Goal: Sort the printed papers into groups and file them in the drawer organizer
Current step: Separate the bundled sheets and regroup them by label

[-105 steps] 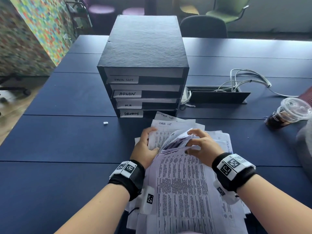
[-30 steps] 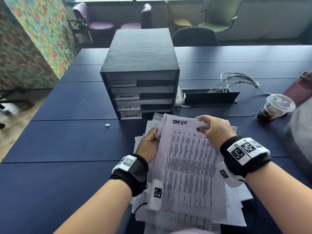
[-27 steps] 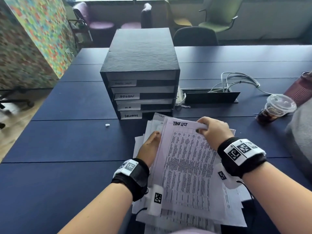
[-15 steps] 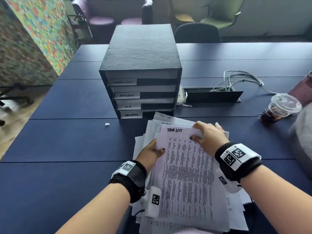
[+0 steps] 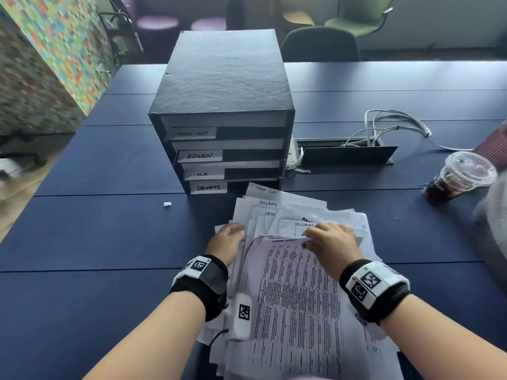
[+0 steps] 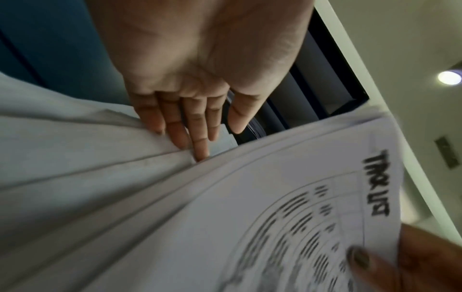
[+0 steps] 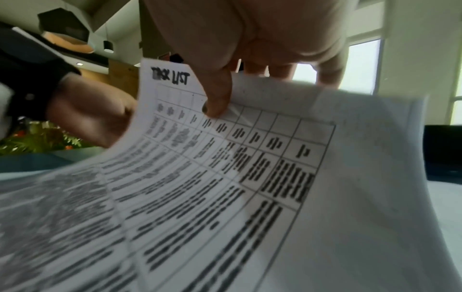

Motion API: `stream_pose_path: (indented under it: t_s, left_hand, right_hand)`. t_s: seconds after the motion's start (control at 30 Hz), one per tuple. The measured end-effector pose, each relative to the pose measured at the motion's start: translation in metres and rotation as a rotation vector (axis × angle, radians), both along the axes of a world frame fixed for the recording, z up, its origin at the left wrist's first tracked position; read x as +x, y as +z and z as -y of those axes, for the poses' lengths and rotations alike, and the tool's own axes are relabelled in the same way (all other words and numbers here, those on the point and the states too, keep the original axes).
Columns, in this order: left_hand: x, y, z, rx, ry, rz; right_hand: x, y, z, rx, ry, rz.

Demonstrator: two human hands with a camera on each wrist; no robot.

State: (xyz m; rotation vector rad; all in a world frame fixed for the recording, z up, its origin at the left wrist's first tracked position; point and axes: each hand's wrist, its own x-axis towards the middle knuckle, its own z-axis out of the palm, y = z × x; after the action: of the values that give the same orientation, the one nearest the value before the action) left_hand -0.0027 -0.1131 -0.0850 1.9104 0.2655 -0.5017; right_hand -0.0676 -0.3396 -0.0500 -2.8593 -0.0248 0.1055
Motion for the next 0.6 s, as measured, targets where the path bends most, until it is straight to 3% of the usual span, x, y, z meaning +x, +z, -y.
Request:
stream_pose_path:
  t_s: [0.17, 0.3, 0.47, 0.6]
  left_hand:
    - [0.003, 0.005, 0.01, 0.069, -0.084, 0.04]
    - [0.001, 0.013, 0.018, 0.054, -0.095, -0.002]
    - [0.001, 0.015, 0.025, -0.097, -0.088, -0.016]
    - [0.004, 0.011, 0.023, -0.057, -0.22, 0.01]
  right_hand:
    - [0.022, 0.018, 0.02, -0.033, -0.07, 0.002]
    - [0.033, 0.024, 0.029, -0.063, -0.002, -0.134]
    - [0.029, 0.005, 0.027, 0.19, -0.003, -0.208]
    - [0.027, -0.002, 0.018, 0.213, 0.049, -0.211]
